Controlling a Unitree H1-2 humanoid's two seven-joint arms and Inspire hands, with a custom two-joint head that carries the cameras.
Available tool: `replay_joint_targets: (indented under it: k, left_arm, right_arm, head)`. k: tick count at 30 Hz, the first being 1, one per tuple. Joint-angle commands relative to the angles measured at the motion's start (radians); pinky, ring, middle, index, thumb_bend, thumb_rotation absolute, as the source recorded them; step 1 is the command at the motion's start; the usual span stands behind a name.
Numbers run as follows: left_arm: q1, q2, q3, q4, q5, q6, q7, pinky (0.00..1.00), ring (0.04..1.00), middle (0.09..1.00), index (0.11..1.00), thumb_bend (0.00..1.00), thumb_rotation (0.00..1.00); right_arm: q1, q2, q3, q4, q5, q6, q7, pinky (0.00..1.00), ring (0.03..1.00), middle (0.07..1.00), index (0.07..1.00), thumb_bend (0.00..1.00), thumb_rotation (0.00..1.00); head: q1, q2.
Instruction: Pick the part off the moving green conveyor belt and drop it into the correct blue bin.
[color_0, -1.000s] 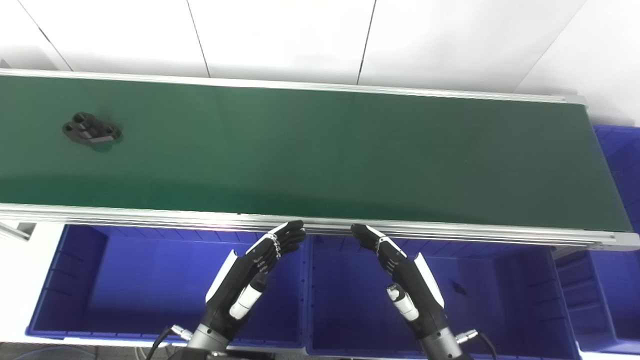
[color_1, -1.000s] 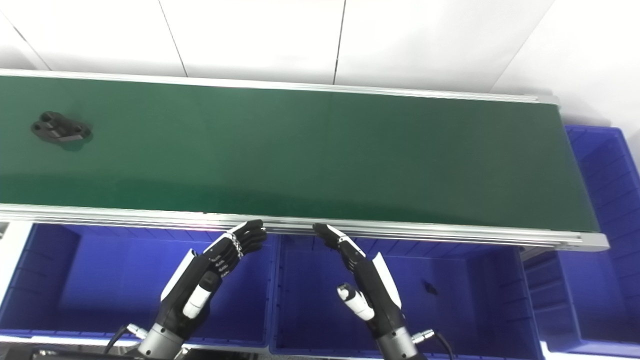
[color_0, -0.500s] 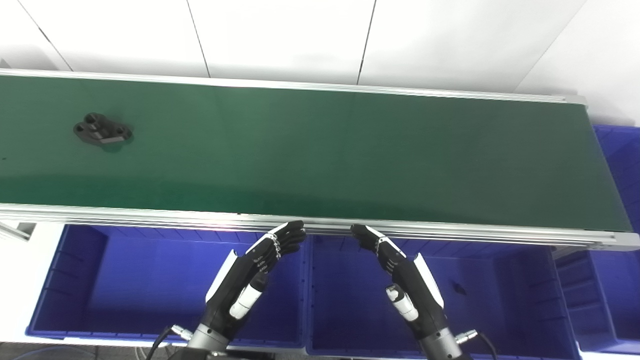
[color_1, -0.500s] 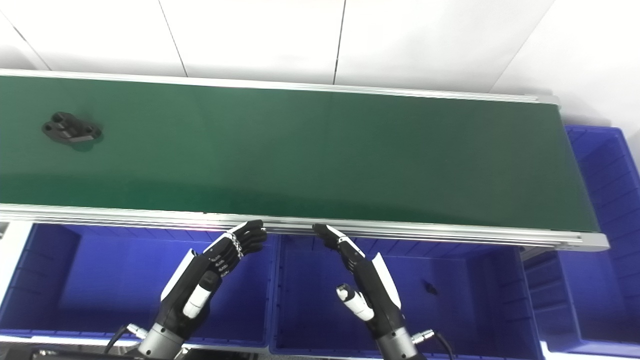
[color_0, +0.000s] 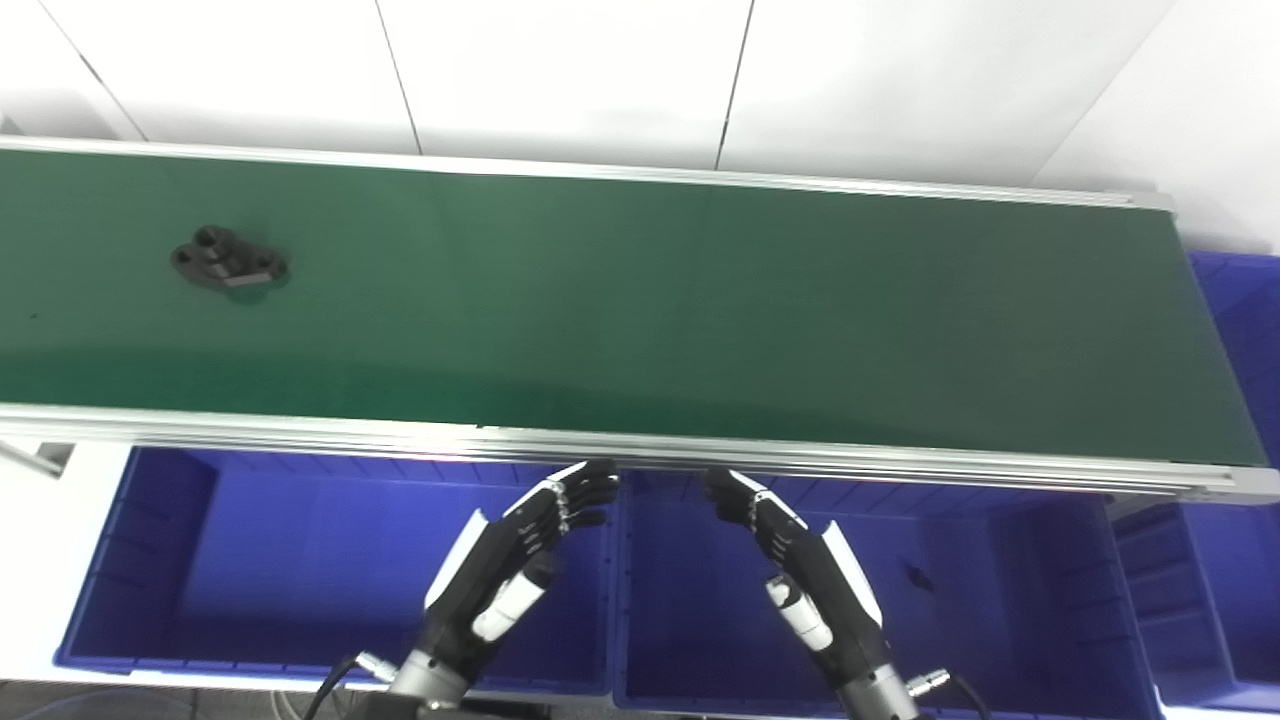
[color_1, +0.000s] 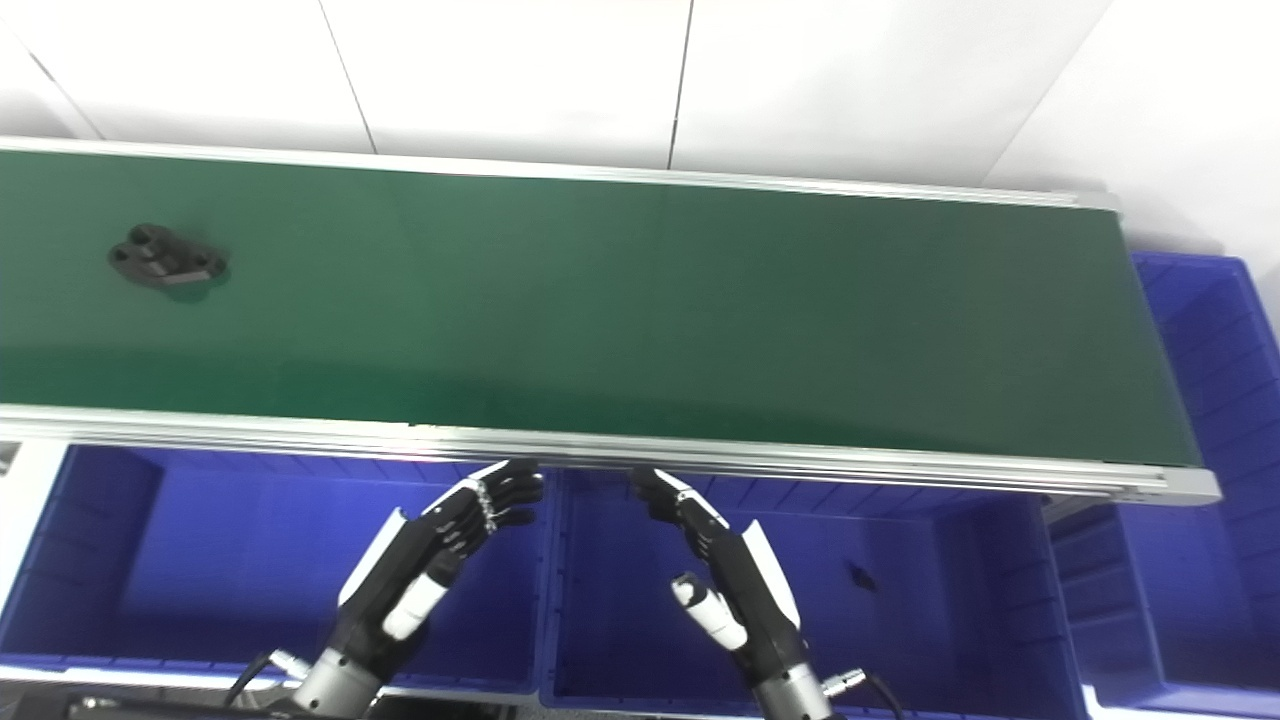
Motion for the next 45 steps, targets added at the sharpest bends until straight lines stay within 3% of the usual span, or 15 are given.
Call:
replay_joint_targets:
  k: [1, 12, 23, 30, 40, 45]
  left_arm:
    - [-0.002, -0.006, -0.008, -0.006, 0.004, -0.037, 0.011, 0.76, 0.819, 0.82, 0.801, 0.79, 0.88]
    - [-0.043, -0.009, -0.041, 0.061, 0.033, -0.037, 0.079, 0.69, 0.78, 0.789, 0.76, 0.79, 0.87]
    - [-0.076, 0.005, -0.072, 0.112, 0.034, -0.037, 0.128, 0.67, 0.755, 0.769, 0.741, 0.8, 0.86]
    - [-0.092, 0.008, -0.076, 0.136, 0.015, -0.037, 0.122, 0.68, 0.758, 0.771, 0.744, 0.8, 0.85]
    - [-0.098, 0.008, -0.079, 0.143, 0.016, -0.037, 0.126, 0.69, 0.761, 0.771, 0.749, 0.8, 0.86]
    - [-0.102, 0.007, -0.087, 0.144, 0.027, -0.037, 0.136, 0.67, 0.753, 0.766, 0.739, 0.79, 0.85]
  right_arm:
    - [-0.01, 0.0, -0.001, -0.007, 0.015, -0.055, -0.004, 0.83, 0.861, 0.868, 0.84, 0.89, 1.0]
    - [-0.043, -0.002, -0.01, 0.075, 0.035, -0.055, 0.009, 0.8, 0.84, 0.854, 0.821, 0.91, 0.99]
    - [-0.062, -0.007, -0.01, 0.117, 0.033, -0.055, 0.01, 0.8, 0.841, 0.849, 0.812, 0.91, 1.0]
    - [-0.076, -0.004, -0.009, 0.139, 0.035, -0.055, 0.009, 0.8, 0.841, 0.847, 0.812, 0.89, 0.99]
    - [-0.077, -0.009, -0.012, 0.133, 0.039, -0.055, 0.015, 0.79, 0.831, 0.842, 0.807, 0.89, 1.0]
    - [-0.062, -0.012, -0.037, 0.097, 0.078, -0.055, 0.084, 0.8, 0.833, 0.847, 0.798, 0.85, 0.96]
  head:
    - [0.006, -0.013]
    - [0.048, -0.105]
    - [0.071, -0.155]
    - [0.081, -0.171]
    - [0.088, -0.162]
    - [0.1, -0.164]
